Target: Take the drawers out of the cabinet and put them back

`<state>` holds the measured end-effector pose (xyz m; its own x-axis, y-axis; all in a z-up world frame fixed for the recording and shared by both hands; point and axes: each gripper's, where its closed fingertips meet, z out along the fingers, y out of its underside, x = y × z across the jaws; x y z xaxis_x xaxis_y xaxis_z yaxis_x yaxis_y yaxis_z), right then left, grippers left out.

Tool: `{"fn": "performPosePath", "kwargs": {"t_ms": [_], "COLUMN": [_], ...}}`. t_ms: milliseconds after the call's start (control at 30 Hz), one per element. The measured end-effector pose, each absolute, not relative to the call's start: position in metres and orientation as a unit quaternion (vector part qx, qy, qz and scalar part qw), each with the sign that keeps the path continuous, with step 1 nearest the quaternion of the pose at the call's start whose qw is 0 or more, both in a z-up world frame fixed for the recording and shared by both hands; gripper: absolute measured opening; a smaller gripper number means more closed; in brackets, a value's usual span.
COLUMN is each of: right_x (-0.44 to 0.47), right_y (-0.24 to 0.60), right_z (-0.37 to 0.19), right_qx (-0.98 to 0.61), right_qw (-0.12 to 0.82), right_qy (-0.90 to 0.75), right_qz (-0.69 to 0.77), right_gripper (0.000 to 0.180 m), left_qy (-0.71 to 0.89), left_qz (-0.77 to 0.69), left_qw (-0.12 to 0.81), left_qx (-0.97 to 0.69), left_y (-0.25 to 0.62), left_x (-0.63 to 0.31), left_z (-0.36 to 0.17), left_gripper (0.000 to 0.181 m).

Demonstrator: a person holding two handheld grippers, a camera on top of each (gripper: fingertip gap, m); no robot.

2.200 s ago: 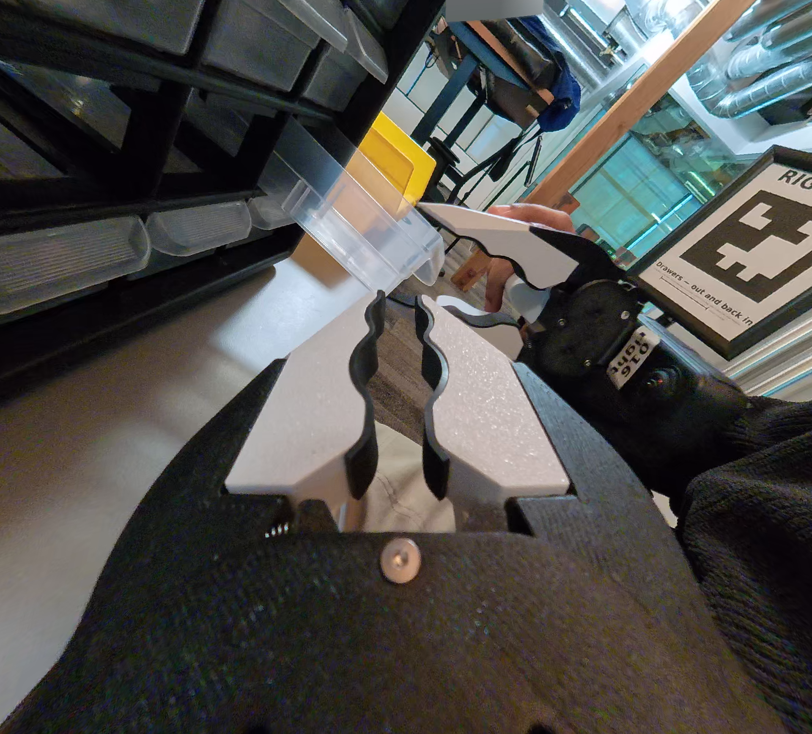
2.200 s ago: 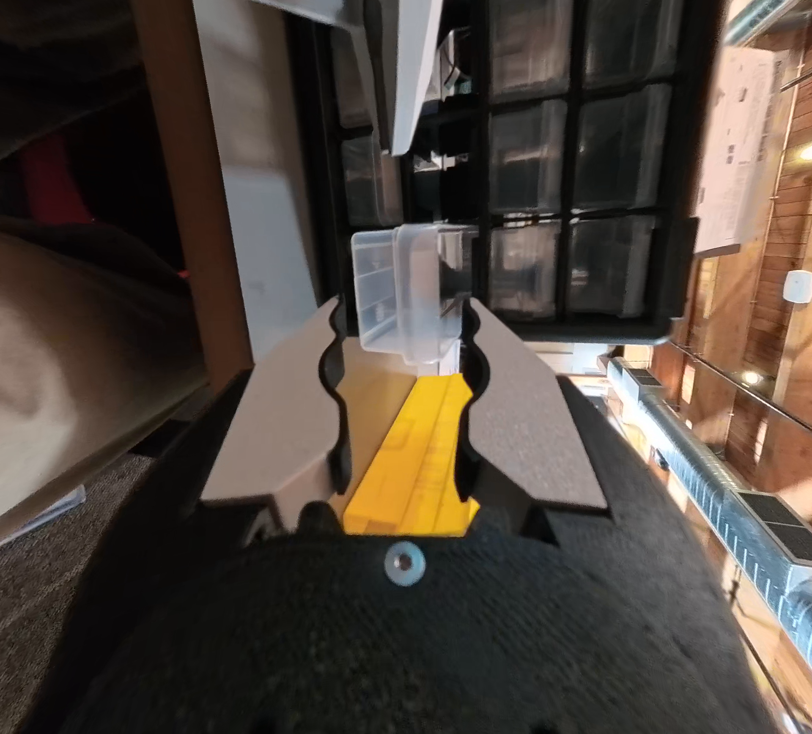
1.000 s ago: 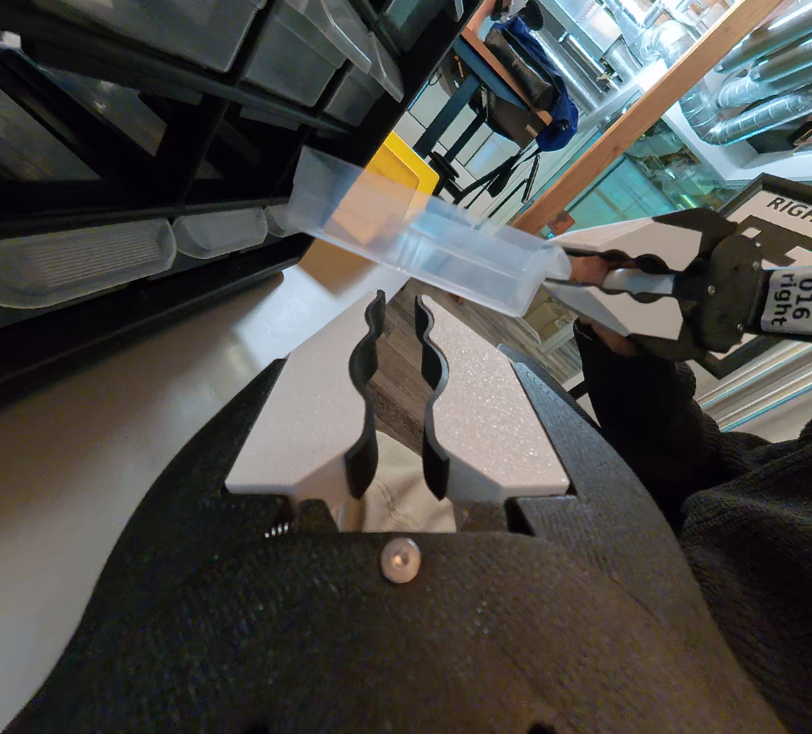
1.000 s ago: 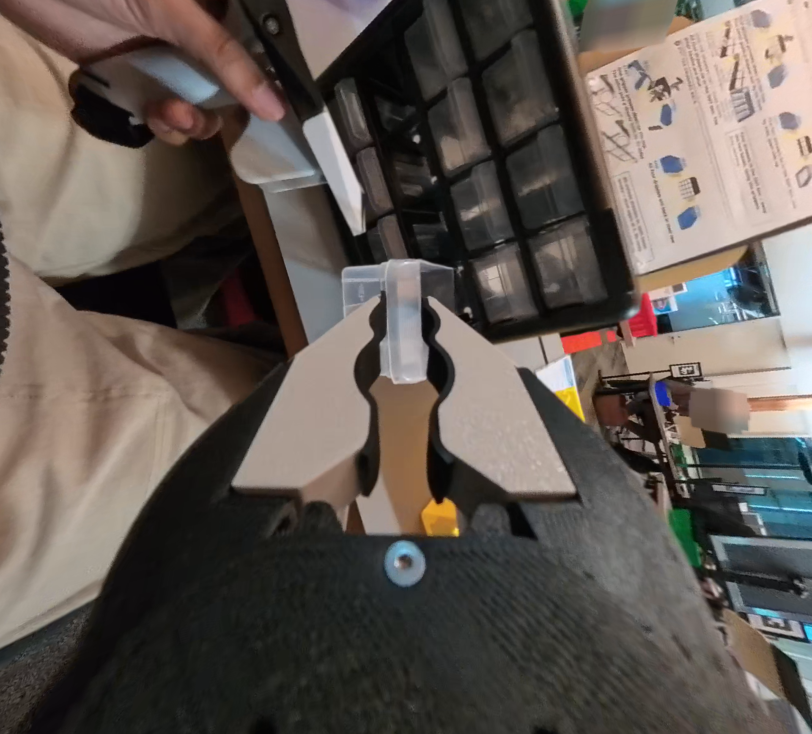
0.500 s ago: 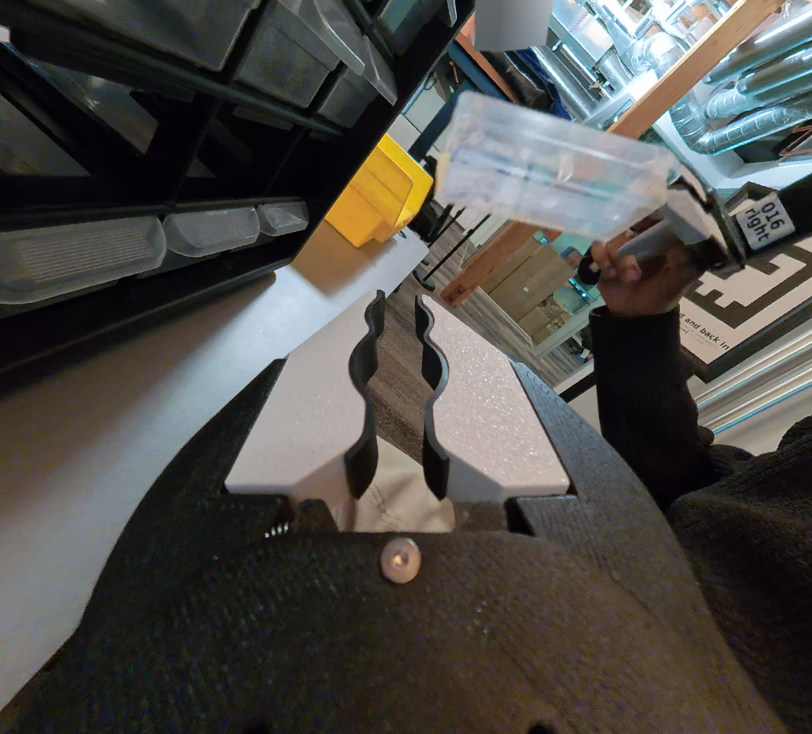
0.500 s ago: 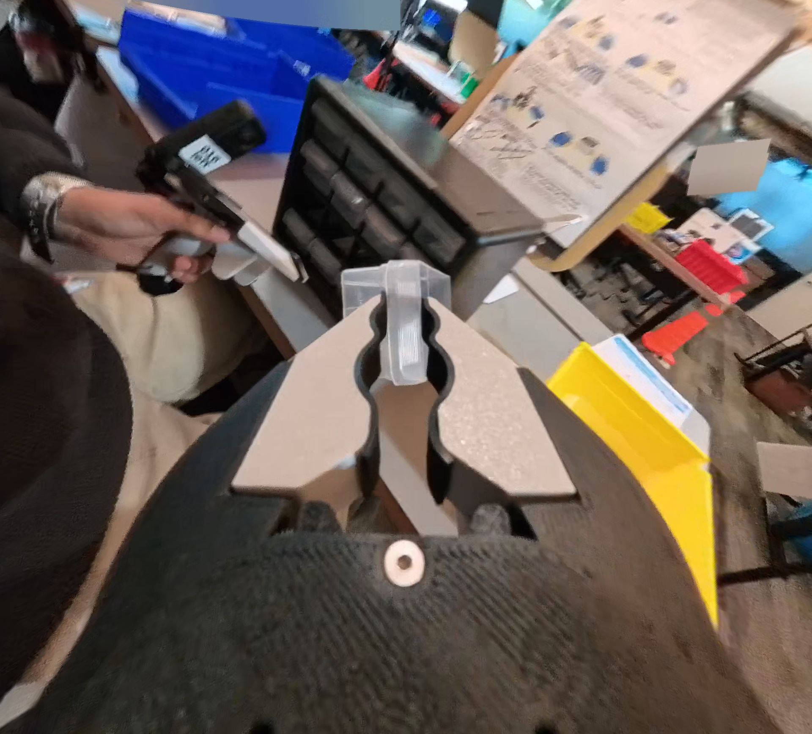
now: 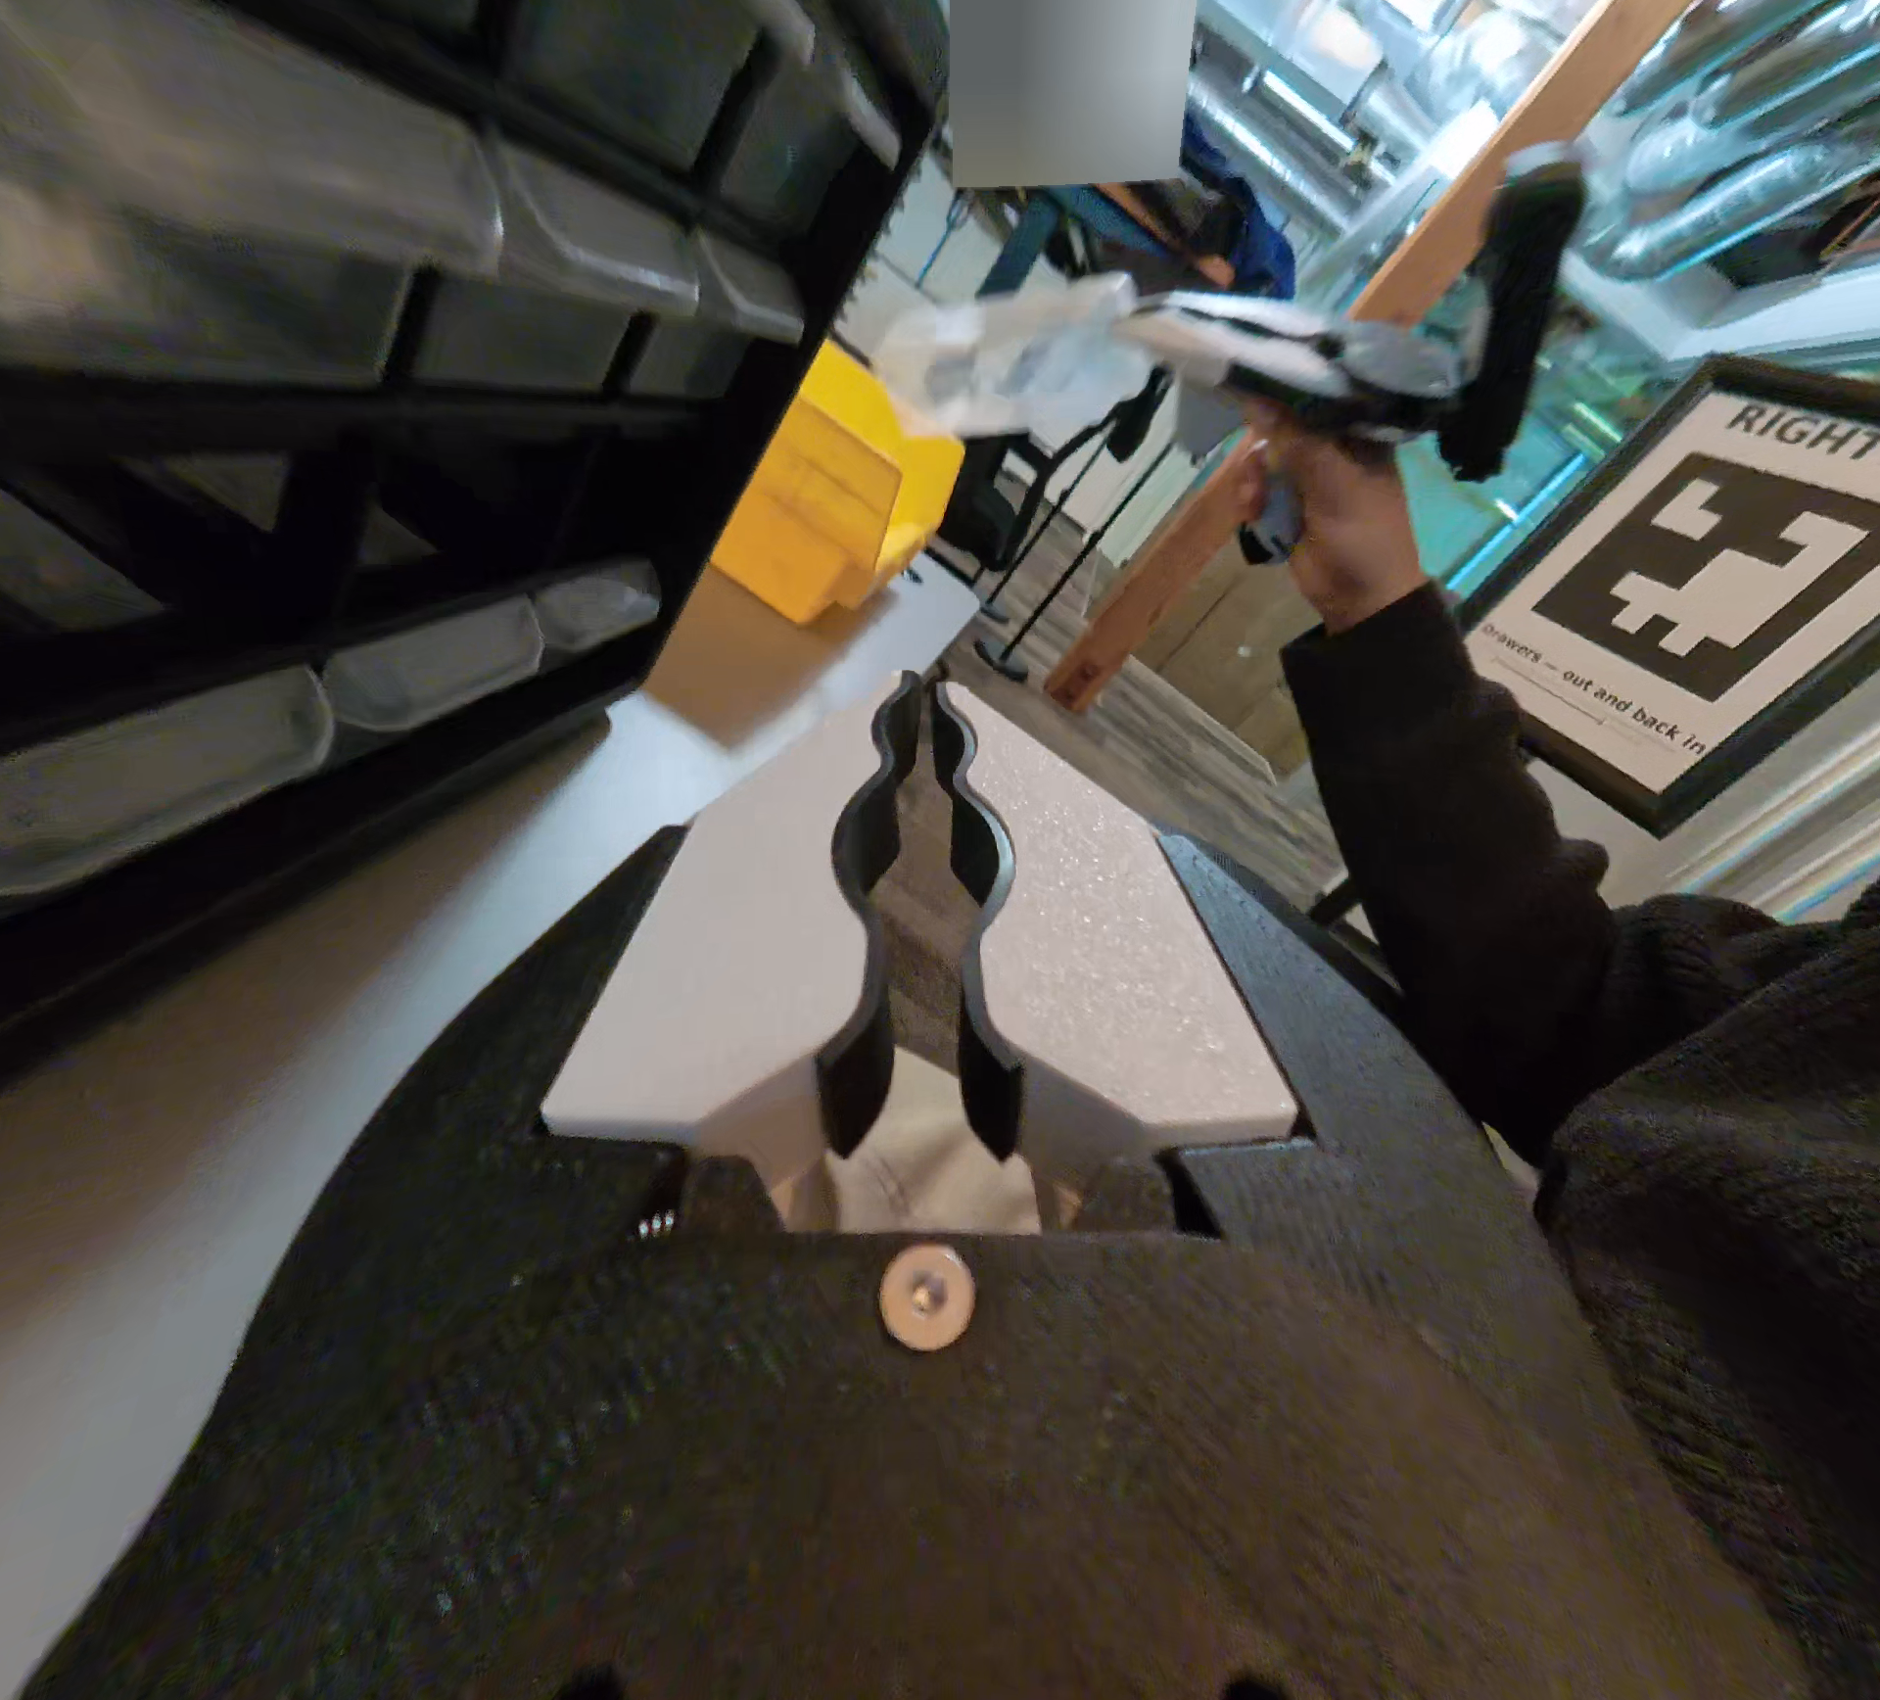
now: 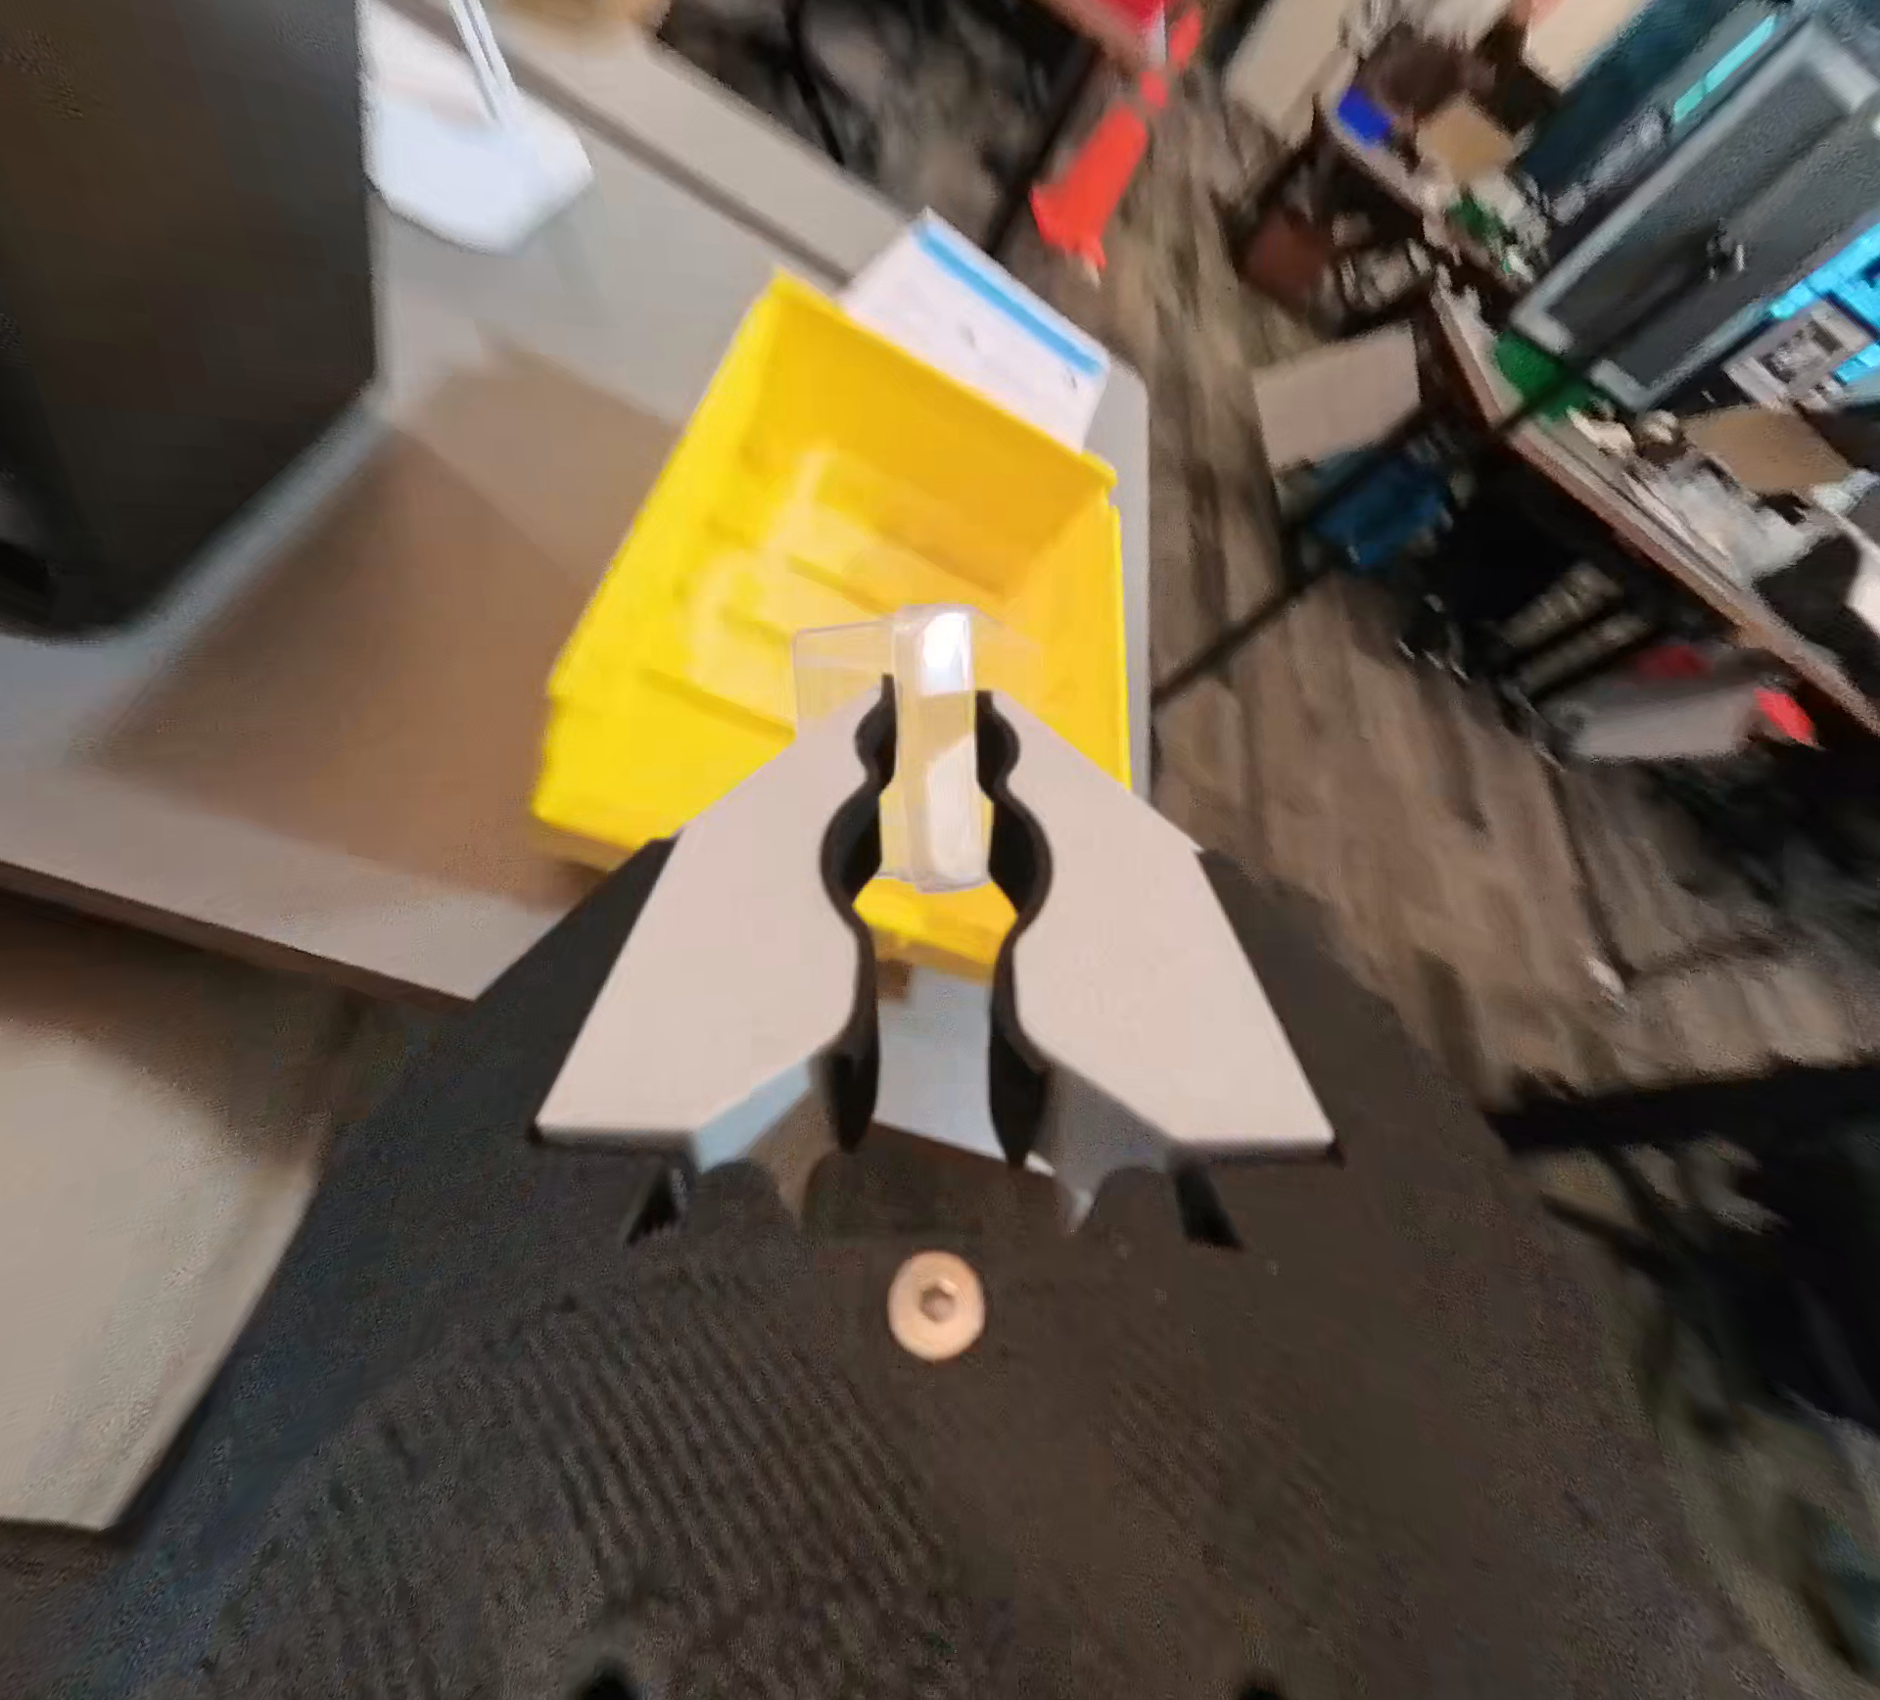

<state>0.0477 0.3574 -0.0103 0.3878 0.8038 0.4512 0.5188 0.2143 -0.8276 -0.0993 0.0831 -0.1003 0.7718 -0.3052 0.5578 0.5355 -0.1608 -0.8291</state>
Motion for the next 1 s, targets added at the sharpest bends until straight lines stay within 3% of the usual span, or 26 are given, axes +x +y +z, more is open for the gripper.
{"fn": "performPosePath", "kwargs": {"t_ms": [200, 567, 667, 733, 1000], "right_x": [0.020, -0.042, -0.041, -0.039, -0.026], "right_y": [0.387, 0.379, 0.383, 0.382, 0.408], "right_z": [-0.074, -0.143, -0.147, -0.146, -0.097], "right_qx": [-0.673, -0.720, -0.720, -0.726, -0.736], "right_qw": [0.452, 0.321, 0.323, 0.317, 0.395], "right_qy": [-0.584, -0.614, -0.614, -0.610, -0.538], "right_qz": [-0.033, -0.020, -0.020, 0.009, 0.111], "right_gripper": [0.014, 0.017, 0.020, 0.034, 0.038], "left_qy": [-0.095, -0.120, -0.120, -0.123, -0.124], "left_qz": [-0.312, -0.352, -0.356, -0.361, -0.355], "left_qw": [0.651, 0.639, 0.638, 0.635, 0.632], "left_qx": [-0.686, -0.673, -0.672, -0.672, -0.678], "left_y": [0.081, 0.083, 0.083, 0.084, 0.085], "left_x": [-0.112, -0.120, -0.121, -0.121, -0.122], "left_z": [-0.099, -0.104, -0.104, -0.105, -0.110], "left_gripper": [0.004, 0.008, 0.008, 0.008, 0.008]}}
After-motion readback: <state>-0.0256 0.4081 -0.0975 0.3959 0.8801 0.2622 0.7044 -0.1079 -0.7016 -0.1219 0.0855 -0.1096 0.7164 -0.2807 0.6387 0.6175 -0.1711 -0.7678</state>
